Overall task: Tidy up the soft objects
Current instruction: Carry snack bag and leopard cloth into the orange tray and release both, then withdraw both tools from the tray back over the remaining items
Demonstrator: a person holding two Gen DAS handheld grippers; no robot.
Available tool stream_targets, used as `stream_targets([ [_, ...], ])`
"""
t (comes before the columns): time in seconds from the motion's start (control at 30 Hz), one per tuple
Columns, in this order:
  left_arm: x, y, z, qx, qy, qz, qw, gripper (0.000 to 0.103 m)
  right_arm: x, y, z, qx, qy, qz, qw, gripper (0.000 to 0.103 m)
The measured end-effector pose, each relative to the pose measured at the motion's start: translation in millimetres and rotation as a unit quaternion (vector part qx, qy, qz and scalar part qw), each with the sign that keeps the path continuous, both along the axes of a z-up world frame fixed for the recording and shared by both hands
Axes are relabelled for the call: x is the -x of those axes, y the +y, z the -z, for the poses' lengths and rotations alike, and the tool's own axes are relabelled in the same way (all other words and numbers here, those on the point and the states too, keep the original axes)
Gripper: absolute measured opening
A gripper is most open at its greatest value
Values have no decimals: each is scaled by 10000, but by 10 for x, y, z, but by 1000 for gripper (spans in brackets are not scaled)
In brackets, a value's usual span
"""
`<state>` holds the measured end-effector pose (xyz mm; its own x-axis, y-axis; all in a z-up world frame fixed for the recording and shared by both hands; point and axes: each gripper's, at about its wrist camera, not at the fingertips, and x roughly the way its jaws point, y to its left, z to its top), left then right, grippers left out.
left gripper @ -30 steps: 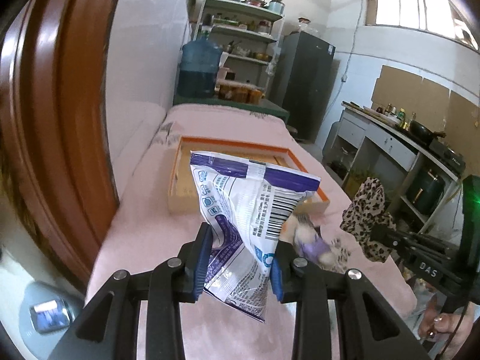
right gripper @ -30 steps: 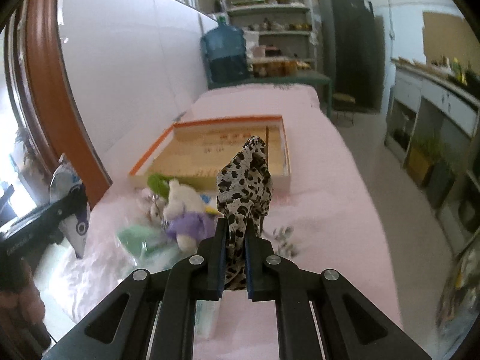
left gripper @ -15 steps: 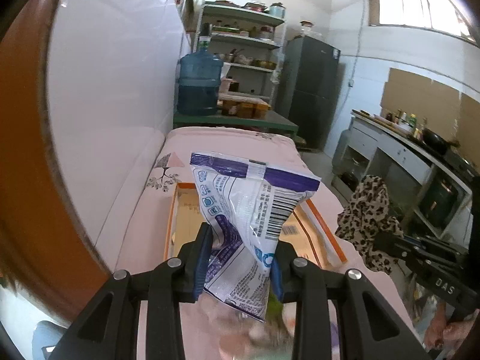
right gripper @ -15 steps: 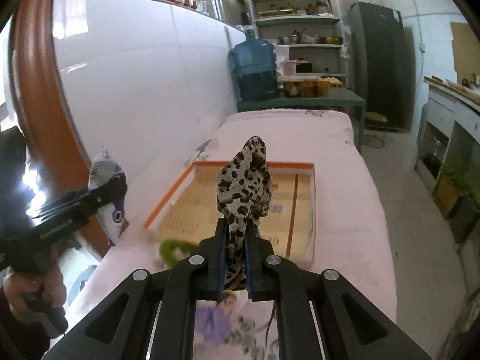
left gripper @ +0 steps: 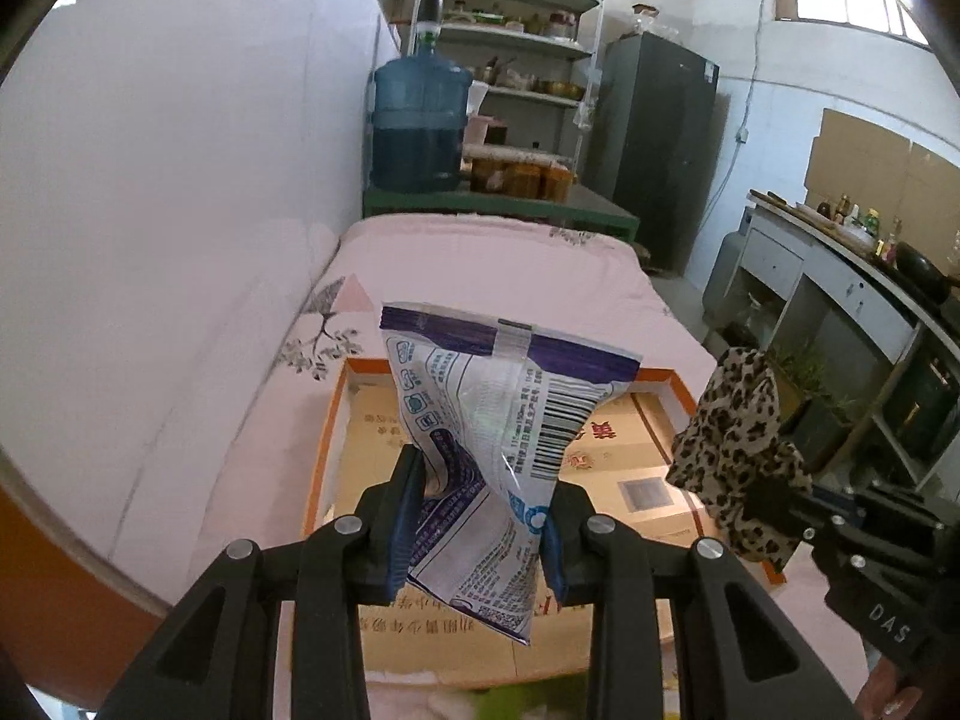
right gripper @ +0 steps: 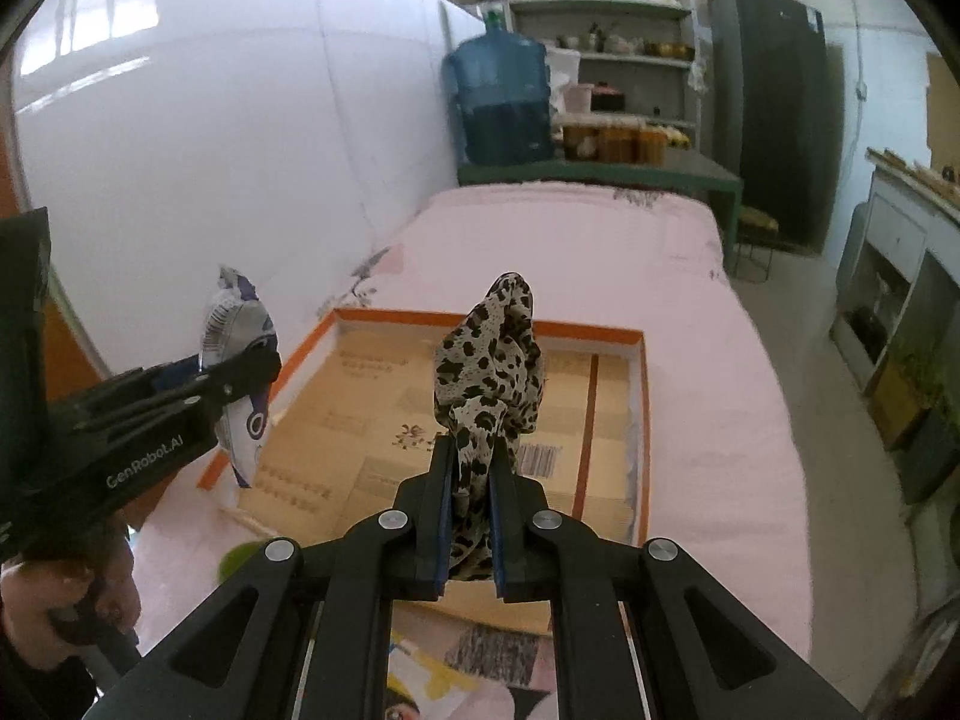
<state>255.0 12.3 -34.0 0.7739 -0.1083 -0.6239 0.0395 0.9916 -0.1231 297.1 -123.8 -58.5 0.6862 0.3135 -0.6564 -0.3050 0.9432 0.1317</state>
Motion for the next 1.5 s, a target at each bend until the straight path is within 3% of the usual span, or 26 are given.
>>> stream_targets([
  [0.3, -268, 66, 305, 161, 490, -74, 9986, 37, -236, -22, 370, -206, 464, 153, 9986, 10],
  [0.33, -292, 74, 336, 155, 573, -86, 9982, 39, -250, -29, 397, -227, 489, 169, 9984, 11],
  [0.4, -295, 65, 375, 78, 637, -75, 9979, 55, -284, -43, 440, -276, 542, 187, 9980, 12],
  [0.43, -292, 58, 389, 33, 636, -73, 9979, 58, -295, -52, 465, -308, 581, 205, 9976, 13],
  [0.6, -313, 63, 421, 127, 738, -71, 9972, 64, -335, -52, 532, -283, 670, 247, 9970, 15],
  [0.67, -315, 79, 428, 167, 756, -86, 9970, 68, -335, -46, 542, -255, 676, 262, 9970, 25],
  [0.7, -310, 89, 424, 159, 728, -104, 9972, 68, -337, -38, 544, -226, 690, 268, 9970, 30],
  [0.77, -267, 82, 397, 116, 636, -90, 9979, 68, -322, -23, 533, -158, 650, 289, 9973, 50],
  [0.8, -256, 83, 379, 90, 587, -52, 9982, 68, -309, -20, 524, -119, 626, 295, 9975, 52],
  [1.03, -129, 68, 207, -268, 422, 97, 9987, 68, -183, -28, 423, -156, 463, 293, 9984, 54],
  [1.2, 76, 145, 75, -141, 264, 51, 9995, 68, -3, -24, 313, -31, 263, 325, 9991, 54],
  [1.5, 683, 203, -175, -276, -316, 12, 9991, 68, 633, -43, 21, -9, -238, 311, 9992, 54],
])
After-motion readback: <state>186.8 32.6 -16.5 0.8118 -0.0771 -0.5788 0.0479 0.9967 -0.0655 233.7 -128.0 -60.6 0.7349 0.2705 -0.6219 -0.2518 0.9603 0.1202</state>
